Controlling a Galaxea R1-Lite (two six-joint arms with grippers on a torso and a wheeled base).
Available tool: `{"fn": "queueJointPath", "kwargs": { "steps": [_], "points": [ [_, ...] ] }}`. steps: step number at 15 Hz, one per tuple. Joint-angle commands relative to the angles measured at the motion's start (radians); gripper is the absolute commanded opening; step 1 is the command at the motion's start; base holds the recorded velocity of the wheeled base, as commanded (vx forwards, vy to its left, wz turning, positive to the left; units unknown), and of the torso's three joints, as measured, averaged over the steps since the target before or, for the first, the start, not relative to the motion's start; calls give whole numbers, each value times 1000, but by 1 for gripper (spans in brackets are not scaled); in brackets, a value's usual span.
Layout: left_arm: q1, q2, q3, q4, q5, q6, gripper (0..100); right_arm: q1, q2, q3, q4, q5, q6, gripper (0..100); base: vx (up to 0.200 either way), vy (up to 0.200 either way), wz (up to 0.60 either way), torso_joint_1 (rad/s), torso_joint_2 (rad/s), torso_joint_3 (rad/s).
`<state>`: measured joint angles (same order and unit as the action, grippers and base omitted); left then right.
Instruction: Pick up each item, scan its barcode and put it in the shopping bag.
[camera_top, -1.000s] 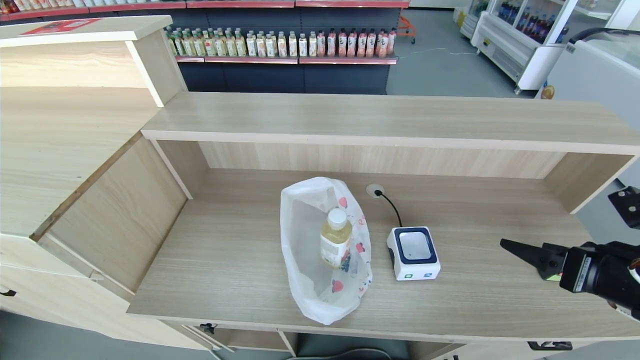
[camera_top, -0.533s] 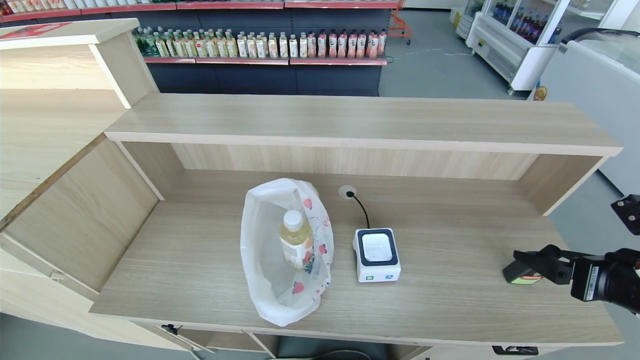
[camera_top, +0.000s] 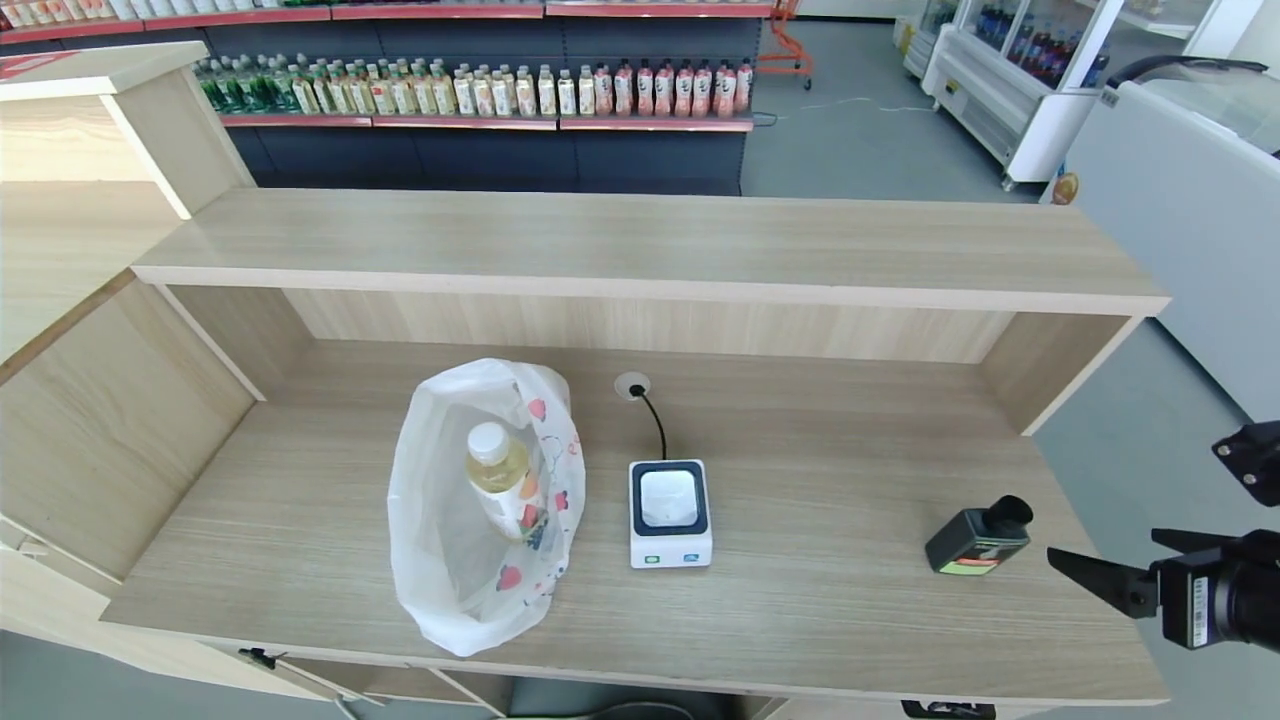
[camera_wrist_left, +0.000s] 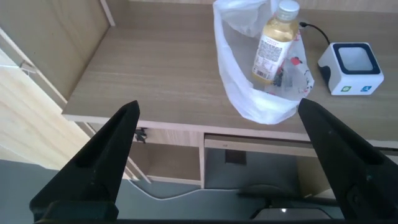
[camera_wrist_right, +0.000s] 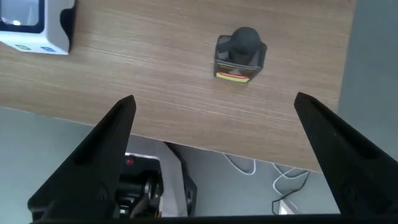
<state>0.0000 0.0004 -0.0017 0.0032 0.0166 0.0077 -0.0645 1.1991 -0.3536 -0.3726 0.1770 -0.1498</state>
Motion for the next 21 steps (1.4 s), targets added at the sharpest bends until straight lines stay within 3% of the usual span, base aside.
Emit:
{"fn": "queueJointPath", "kwargs": {
  "steps": [1, 4, 6, 8, 12, 18, 21],
  "points": [
    [0, 0, 0, 0, 0, 0, 100, -1, -16, -4, 15, -33, -17, 100, 0, -200, 0, 2, 2, 2],
    [0, 0, 0, 0, 0, -2, 100, 5, -7, -15, 23, -56, -31, 100, 0, -133, 0, 2, 2, 2],
    [0, 0, 0, 0, 0, -2, 100, -14, -1, -28, 90, -65, -111, 100, 0, 0, 0, 0, 0, 0],
    [0, 0, 0, 0, 0, -2, 100, -25, 0, -36, 165, -154, -186, 100, 0, 0, 0, 0, 0, 0],
    [0, 0, 0, 0, 0, -2, 100, -31, 43, -36, 169, -261, -353, 100, 0, 0, 0, 0, 0, 0],
    [0, 0, 2, 0, 0, -2, 100, -28, 142, -30, 161, -258, -461, 100, 0, 0, 0, 0, 0, 0],
    [0, 0, 0, 0, 0, -2, 100, -21, 286, -30, 69, -192, -461, 100, 0, 0, 0, 0, 0, 0]
  ]
}}
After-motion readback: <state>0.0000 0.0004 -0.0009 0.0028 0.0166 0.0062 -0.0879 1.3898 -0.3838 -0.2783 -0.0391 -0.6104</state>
